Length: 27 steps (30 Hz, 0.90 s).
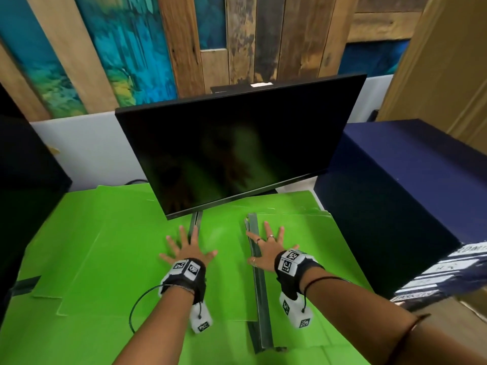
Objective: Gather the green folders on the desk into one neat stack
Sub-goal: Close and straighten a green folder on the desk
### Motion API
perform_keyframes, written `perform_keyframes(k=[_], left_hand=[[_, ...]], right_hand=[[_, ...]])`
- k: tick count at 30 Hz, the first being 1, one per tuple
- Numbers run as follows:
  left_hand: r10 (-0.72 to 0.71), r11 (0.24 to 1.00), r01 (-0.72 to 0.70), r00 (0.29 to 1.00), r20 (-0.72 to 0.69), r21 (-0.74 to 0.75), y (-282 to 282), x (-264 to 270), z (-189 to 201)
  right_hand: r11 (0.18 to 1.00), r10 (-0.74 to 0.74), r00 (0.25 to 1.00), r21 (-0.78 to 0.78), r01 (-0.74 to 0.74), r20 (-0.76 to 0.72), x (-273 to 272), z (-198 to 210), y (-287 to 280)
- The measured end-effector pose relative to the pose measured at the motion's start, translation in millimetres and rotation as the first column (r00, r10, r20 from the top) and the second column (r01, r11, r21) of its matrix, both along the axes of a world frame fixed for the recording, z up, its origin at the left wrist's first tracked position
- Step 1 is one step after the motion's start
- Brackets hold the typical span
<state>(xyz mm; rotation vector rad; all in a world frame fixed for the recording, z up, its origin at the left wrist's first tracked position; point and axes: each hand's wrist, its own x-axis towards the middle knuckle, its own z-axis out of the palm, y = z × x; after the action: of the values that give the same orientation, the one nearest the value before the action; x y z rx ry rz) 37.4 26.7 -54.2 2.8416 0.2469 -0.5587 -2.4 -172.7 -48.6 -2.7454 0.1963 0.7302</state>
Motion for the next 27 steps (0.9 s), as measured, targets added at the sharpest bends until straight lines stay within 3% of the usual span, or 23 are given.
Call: perform_keyframes(k=[4,10,14,17,20,23,27], left_hand=[[0.047,0.999,-0.049,0.991,-0.125,-0.013,24,-4,-4],[0.081,0.967,-0.021,0.97,-0.228,0.252,25,-28,7],[0.009,0.933,0.071,0.975,-0.221,0.352,22,-34,15],[-0.053,0.956,0.073,0.996,-0.076,0.286,26,-11,25],[-0.183,0.973,0.174,0.982,0.047,0.154,33,21,32],[-0.283,0.948,0.284,0.959,-0.027,0.141,40,38,27],[-0.269,0.951,0.268,0.963,-0.009,0.155,42,38,10]], right_hand=[[0.994,0.027,0.999,-0.102,-0.03,-0.03,9,-10,4],[0.984,0.033,0.997,-0.173,-0.044,-0.063,33,-17,6],[0.981,0.022,0.994,-0.189,-0.042,-0.109,37,-14,11],[0.988,0.02,0.993,-0.149,-0.038,-0.12,38,-18,11],[0.986,0.037,0.993,-0.158,-0.055,-0.113,30,-13,11],[0.99,0.023,0.995,-0.137,-0.037,-0.098,18,-8,11],[0.994,0.045,0.996,-0.1,-0.053,-0.083,11,-8,8]])
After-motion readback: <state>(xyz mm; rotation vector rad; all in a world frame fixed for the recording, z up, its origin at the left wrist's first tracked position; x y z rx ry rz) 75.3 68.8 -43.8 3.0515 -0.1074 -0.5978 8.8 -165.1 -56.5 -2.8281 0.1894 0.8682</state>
